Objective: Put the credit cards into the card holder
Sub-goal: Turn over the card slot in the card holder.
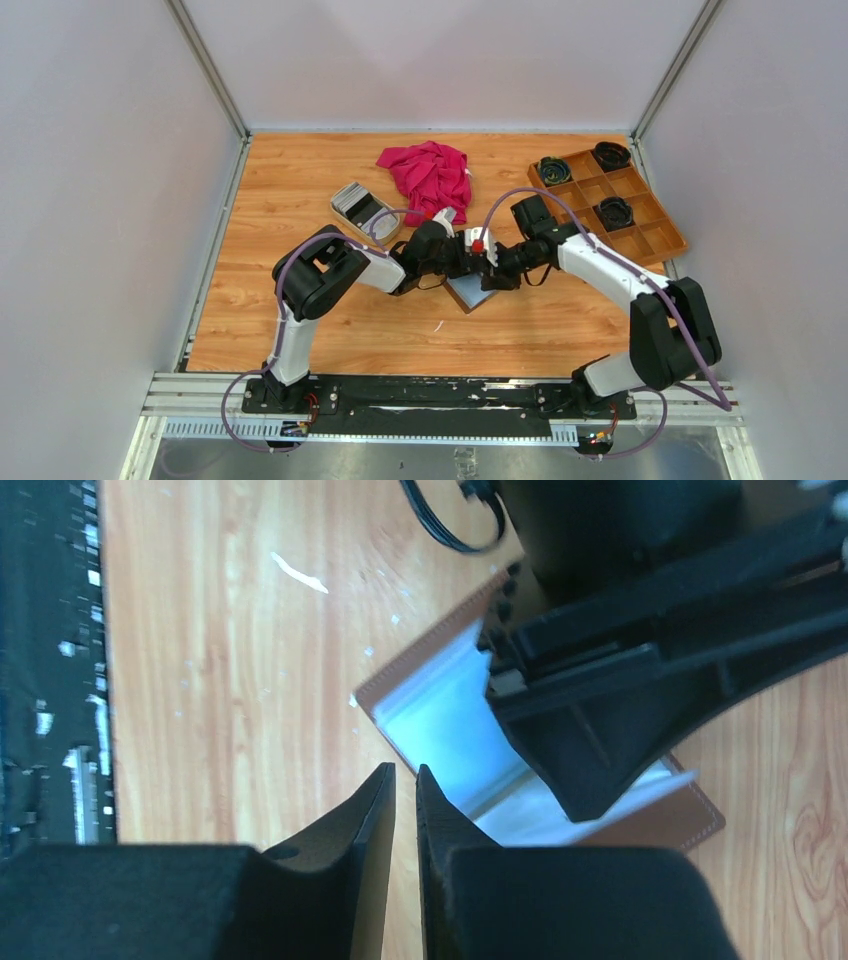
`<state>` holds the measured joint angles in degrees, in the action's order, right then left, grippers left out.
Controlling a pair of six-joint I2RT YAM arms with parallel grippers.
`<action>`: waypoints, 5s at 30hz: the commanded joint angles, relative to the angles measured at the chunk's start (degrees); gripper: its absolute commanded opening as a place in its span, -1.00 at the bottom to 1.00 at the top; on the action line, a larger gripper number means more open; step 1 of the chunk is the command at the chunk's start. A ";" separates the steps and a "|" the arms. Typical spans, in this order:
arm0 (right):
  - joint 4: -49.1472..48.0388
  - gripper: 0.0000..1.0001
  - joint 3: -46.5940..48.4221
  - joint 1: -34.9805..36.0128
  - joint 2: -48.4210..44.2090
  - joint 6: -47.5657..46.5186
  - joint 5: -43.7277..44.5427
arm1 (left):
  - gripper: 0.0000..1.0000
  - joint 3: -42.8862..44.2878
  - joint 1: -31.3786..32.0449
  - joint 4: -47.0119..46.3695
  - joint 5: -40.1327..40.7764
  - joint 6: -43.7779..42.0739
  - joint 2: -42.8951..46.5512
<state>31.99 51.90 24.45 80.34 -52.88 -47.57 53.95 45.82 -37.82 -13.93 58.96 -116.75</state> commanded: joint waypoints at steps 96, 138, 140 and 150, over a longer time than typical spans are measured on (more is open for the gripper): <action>1.85 -0.72 5.13 1.38 16.69 12.54 12.32 | 0.02 -16.28 0.22 1.08 1.91 1.56 11.70; -10.33 -0.50 -1.54 12.44 4.70 9.55 26.88 | 0.04 -3.18 0.84 0.78 -5.44 4.07 3.70; -11.94 -0.51 -2.51 12.90 5.24 8.84 30.10 | 0.04 -3.24 0.85 0.07 -5.65 4.47 3.43; -14.15 -0.53 -4.19 13.43 4.56 7.62 39.33 | 0.05 -3.50 0.60 -1.66 -5.85 5.27 3.06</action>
<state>22.37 48.23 37.36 85.45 -44.64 -14.94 49.52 45.43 -38.13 -17.34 63.96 -112.79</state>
